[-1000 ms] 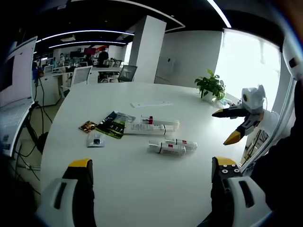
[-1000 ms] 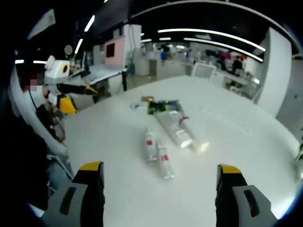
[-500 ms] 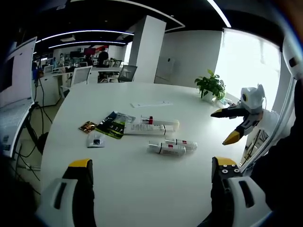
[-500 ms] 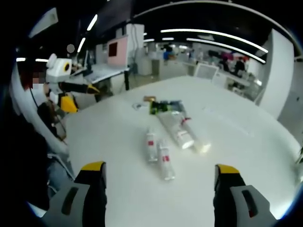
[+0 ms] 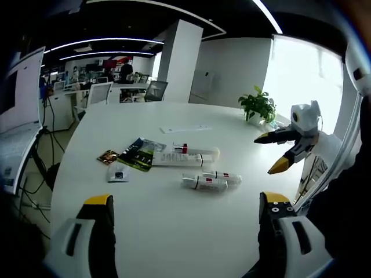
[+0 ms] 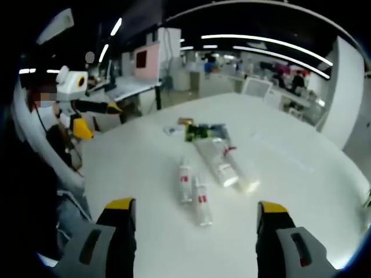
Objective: Arrange the skincare products in the storage area until every visible bottle or jar stands upright without overlapping.
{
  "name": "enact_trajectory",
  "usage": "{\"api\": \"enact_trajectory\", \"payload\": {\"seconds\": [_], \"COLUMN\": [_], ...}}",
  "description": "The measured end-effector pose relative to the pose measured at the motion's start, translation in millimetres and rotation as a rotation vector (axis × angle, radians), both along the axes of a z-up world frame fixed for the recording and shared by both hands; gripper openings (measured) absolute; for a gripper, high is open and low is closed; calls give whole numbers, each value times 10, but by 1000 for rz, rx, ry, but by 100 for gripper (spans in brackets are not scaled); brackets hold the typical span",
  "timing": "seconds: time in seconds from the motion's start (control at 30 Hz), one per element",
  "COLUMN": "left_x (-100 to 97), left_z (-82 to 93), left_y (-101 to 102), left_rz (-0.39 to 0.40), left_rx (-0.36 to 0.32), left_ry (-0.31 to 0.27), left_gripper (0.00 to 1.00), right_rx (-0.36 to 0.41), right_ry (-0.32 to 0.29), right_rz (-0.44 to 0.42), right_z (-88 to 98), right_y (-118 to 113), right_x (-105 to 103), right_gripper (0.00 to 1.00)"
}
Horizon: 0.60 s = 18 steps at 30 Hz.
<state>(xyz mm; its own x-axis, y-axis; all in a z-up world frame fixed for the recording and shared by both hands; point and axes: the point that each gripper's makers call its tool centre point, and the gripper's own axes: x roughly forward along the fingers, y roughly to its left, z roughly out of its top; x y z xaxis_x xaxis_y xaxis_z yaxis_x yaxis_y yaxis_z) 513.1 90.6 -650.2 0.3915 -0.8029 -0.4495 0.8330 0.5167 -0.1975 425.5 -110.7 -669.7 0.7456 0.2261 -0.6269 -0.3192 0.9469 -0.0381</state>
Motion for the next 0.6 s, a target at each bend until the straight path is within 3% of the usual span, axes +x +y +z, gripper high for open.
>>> {"api": "enact_trajectory", "payload": {"seconds": [0.6], "left_x": [-37], "left_z": [-44], "left_y": [38], "left_rz": [5], "left_rx": [-15], "left_ry": [2], "left_gripper": [99], "right_rx": [-17], "right_ry": [51], "right_rz": [62], "right_z": [-184], "right_y": [-31], "right_x": [224], "right_gripper": [63]}}
